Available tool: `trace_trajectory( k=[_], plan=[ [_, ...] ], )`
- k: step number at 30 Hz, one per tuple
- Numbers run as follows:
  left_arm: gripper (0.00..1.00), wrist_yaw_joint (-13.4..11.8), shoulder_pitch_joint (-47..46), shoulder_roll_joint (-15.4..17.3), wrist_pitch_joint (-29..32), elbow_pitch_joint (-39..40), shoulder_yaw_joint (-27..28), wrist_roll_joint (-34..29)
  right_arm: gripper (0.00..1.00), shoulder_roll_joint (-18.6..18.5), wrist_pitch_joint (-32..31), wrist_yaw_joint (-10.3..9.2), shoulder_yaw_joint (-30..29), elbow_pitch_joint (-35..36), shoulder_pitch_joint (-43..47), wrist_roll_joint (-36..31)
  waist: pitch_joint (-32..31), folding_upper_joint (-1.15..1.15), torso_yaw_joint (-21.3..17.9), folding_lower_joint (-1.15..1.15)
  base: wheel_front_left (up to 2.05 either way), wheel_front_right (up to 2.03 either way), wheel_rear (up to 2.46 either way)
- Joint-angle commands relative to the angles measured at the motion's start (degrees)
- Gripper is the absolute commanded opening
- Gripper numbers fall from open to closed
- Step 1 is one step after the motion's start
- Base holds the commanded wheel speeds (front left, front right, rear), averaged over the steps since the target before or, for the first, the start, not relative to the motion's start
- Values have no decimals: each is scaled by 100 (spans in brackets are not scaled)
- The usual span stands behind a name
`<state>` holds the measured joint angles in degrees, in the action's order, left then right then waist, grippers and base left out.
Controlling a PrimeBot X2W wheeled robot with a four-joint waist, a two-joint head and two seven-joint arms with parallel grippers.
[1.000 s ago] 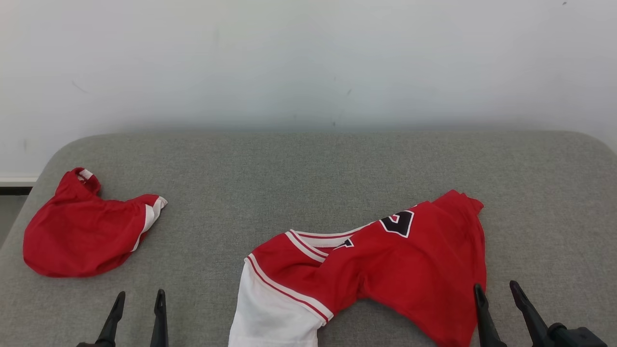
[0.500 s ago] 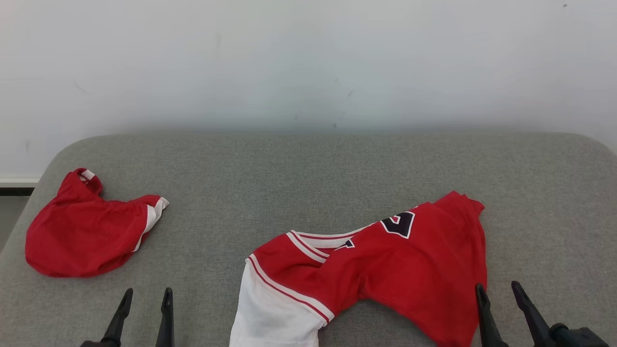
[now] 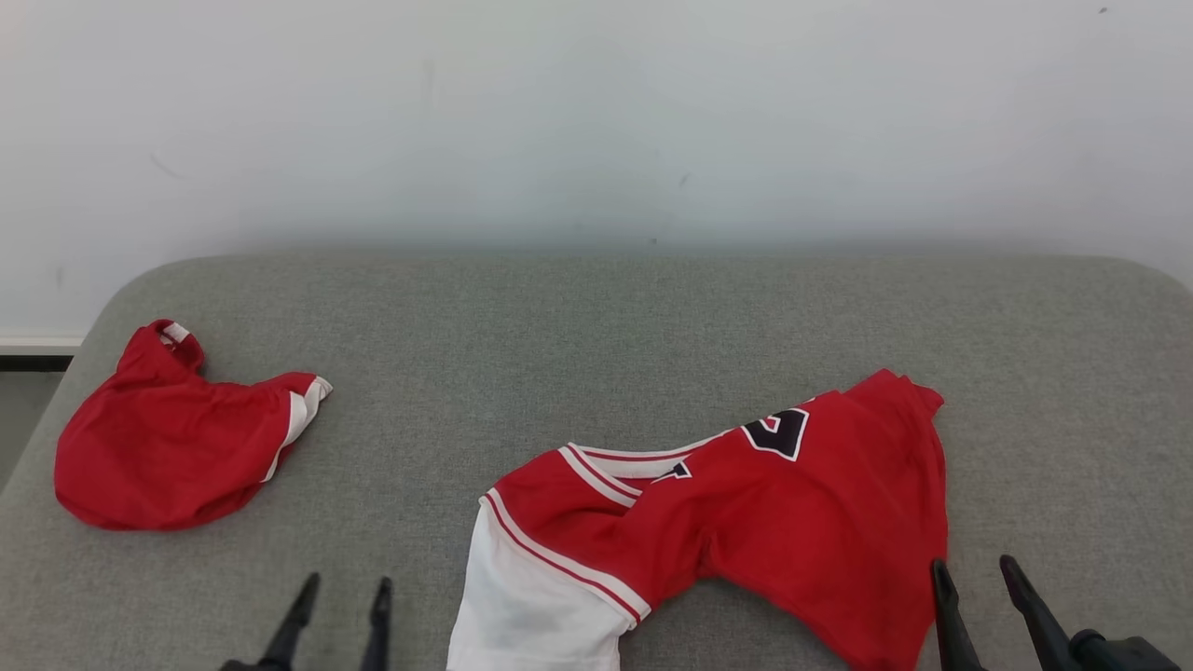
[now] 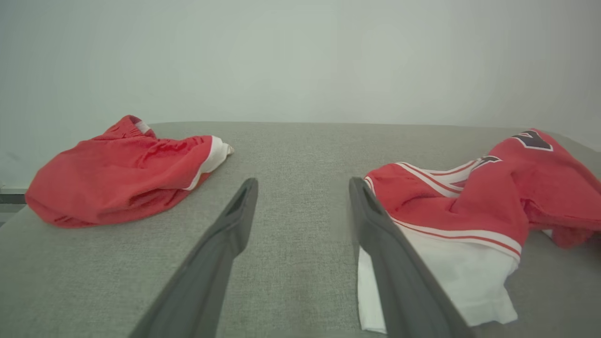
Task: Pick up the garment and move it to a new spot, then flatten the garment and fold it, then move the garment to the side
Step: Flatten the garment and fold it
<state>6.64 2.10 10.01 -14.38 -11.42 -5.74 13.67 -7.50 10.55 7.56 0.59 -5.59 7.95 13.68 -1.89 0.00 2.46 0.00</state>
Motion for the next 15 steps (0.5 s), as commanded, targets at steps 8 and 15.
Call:
trace_trajectory(
  k=[8,15],
  plan=[
    [100,80,-192,-134,194,-508,-769,108,100,-53,-87,-15,22,-579,7,70,135,0,14,0,0,0,0],
    [100,80,-570,-202,141,-1459,-1272,255,100,5,31,-15,186,-1415,-228,162,322,0,-16,0,0,0,0]
  ],
)
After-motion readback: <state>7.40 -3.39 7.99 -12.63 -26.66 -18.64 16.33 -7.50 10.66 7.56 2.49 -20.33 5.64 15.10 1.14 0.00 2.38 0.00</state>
